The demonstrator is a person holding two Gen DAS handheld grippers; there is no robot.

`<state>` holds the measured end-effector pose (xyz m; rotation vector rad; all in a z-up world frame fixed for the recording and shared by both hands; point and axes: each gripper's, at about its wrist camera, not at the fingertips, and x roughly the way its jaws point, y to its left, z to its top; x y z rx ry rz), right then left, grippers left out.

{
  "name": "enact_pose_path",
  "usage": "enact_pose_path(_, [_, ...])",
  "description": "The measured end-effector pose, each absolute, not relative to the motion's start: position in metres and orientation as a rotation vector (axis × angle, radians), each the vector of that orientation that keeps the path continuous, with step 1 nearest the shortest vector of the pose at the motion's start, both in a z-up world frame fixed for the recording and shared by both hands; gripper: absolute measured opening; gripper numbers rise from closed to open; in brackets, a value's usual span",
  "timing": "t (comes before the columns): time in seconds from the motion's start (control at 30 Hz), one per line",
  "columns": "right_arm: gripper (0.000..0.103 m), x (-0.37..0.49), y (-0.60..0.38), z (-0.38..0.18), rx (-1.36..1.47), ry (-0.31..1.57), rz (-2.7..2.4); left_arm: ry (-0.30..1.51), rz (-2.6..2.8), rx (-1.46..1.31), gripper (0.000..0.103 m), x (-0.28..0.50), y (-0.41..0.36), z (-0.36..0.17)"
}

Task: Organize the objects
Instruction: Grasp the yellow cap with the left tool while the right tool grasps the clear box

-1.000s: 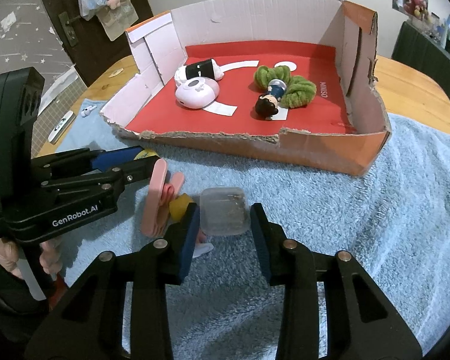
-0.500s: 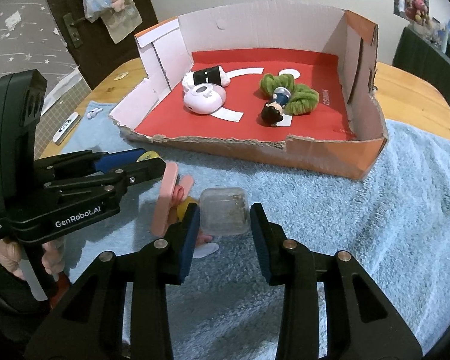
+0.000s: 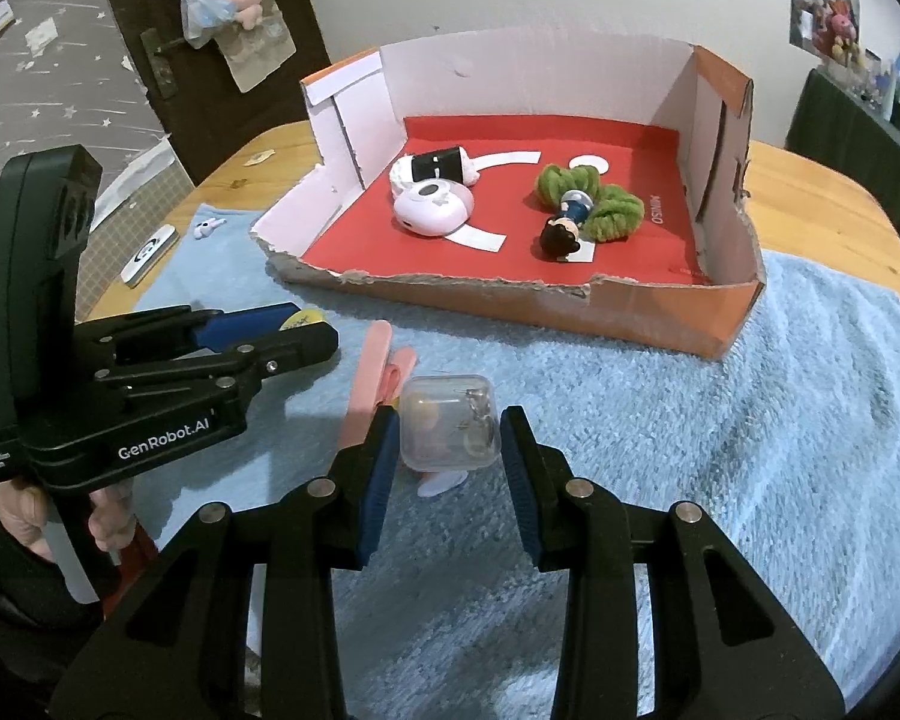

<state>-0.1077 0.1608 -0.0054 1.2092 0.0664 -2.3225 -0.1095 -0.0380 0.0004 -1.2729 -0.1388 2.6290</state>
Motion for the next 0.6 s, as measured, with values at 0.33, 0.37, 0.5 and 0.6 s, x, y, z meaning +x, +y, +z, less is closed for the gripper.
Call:
enact_pose_path(0.33, [0.033,-0.100,0.161,0.003,1.183,0.069,-2.334,-0.137,2.641,-1.237,0.031,-0.101,-0.038,0.009])
enact_pose_path(0.37, [0.033,-0.099,0.161,0.003,1.180,0.068,-2.336,-0.137,2.642,-1.234,0.031,-0.101,-0.037,0.010])
enact_pose_path(0.5, [0.033,-0.100,0.161,0.007,1.169,0.067,-2.340,-0.137,2.644,-1.221,0.031,-0.101,-0.036,0.014])
enact_pose_path(0.6, [0.033,-0.102,0.161,0.010,1.161,0.067,-2.342,-0.136,2.645,-1.209,0.031,-0.102,-0.036,0.019])
